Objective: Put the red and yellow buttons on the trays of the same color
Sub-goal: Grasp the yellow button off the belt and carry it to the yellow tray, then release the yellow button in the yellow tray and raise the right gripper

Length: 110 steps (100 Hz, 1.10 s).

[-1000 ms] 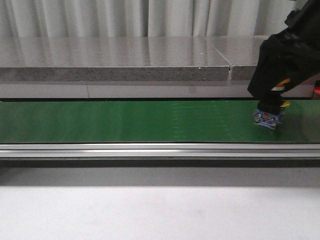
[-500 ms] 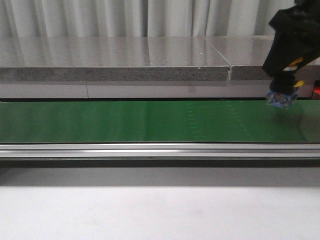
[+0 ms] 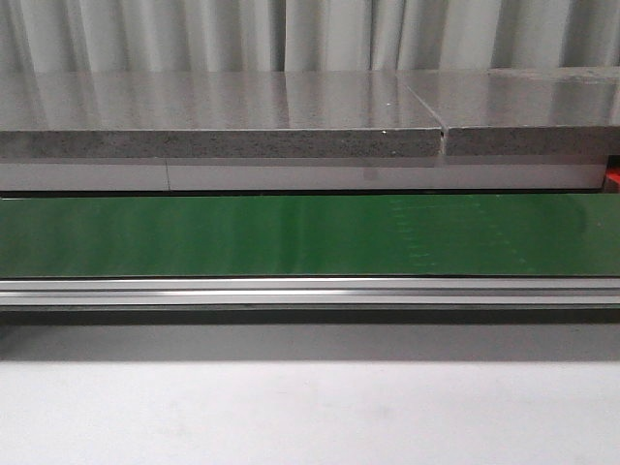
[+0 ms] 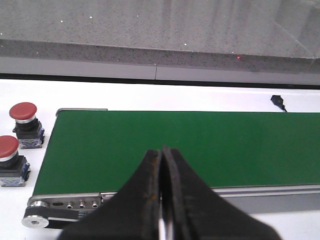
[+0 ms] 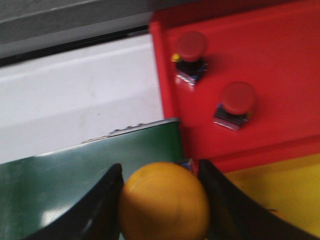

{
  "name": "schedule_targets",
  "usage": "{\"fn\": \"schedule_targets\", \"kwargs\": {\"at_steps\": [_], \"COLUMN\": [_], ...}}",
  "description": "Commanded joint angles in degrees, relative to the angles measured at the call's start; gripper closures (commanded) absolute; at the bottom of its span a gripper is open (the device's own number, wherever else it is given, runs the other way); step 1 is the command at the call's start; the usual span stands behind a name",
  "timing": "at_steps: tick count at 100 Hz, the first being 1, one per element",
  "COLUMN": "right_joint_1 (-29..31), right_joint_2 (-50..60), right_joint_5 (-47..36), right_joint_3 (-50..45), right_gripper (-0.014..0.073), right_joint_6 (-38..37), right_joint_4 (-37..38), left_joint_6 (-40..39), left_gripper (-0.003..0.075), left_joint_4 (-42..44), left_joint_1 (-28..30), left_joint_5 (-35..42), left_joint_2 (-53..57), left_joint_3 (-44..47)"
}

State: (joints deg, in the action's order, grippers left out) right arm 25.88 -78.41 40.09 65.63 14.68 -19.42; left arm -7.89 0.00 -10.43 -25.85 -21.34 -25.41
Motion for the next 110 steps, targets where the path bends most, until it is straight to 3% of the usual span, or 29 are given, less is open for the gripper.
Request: {"fn": "schedule_targets", "kwargs": {"at_steps": [1, 34, 110], "right_joint_1": [4.5, 15.9, 16.5], "right_joint_2": [2.2, 1.6, -13.8], "right_joint_5": [-5.0, -14.8, -19.4], "right_joint_3": [1.4, -2.8, -4.9], "right_gripper": [0.0418, 0.0418, 0.0418], "right_joint_6": [-2.5, -8.1, -8.1], "right_joint_4": [-0.6, -0.6, -0.1], "left_joint_6": [0.0, 0.0, 0.0], "left_gripper": [0.0739, 0.0739, 0.0739], "left_joint_4": [-0.3, -0.3, -0.3], "left_joint_1": [-0.4, -0.4, -0.4], "left_joint_5": [3.8, 3.8, 3.8], "left_joint_2": [-0.3, -0.3, -0.3], "left_joint_3": [-1.6, -1.6, -1.6]}}
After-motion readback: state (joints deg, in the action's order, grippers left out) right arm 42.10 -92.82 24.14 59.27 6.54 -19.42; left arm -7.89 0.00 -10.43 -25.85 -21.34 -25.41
